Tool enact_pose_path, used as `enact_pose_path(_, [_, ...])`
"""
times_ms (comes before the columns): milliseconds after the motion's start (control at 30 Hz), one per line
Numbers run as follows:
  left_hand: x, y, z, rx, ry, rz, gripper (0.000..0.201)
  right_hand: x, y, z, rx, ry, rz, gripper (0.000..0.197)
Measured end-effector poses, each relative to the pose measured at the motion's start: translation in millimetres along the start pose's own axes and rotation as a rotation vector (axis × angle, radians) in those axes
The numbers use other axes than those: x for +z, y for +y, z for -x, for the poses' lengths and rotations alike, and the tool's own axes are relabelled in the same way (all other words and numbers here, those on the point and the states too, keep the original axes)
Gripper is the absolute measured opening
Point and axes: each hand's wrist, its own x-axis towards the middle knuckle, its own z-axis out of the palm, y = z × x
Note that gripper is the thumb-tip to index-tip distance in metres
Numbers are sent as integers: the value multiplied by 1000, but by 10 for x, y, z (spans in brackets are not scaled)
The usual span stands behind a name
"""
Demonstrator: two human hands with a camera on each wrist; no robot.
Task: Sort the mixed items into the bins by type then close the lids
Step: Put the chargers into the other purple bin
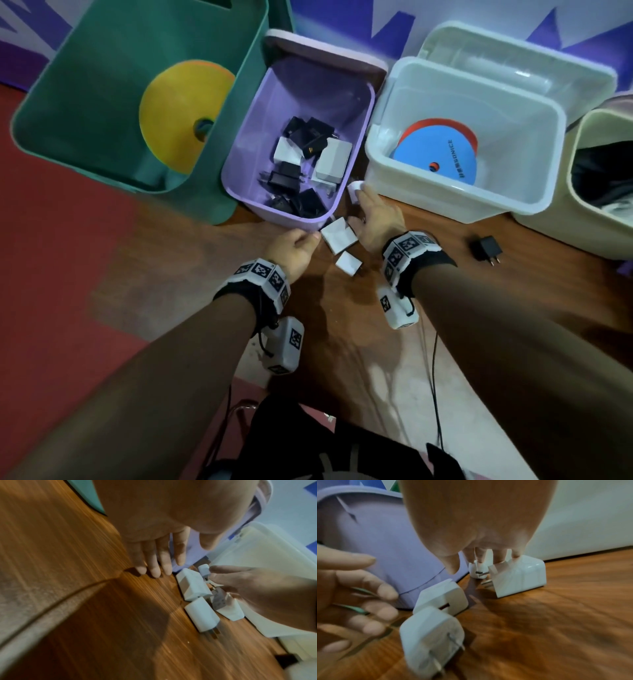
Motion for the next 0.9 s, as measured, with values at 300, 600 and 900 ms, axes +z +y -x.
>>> enact_pose_path(300, [386,151,101,113,-3,-48,75,61,364,509,107,132,-107,54])
enact_pose_path(600, [713,294,108,5,-7,-223,129,-67,1065,910,397,357,-70,83])
enact_pose_path(900, [829,353,15,40,93,-264,119,-108,1468,860,476,178,-259,94])
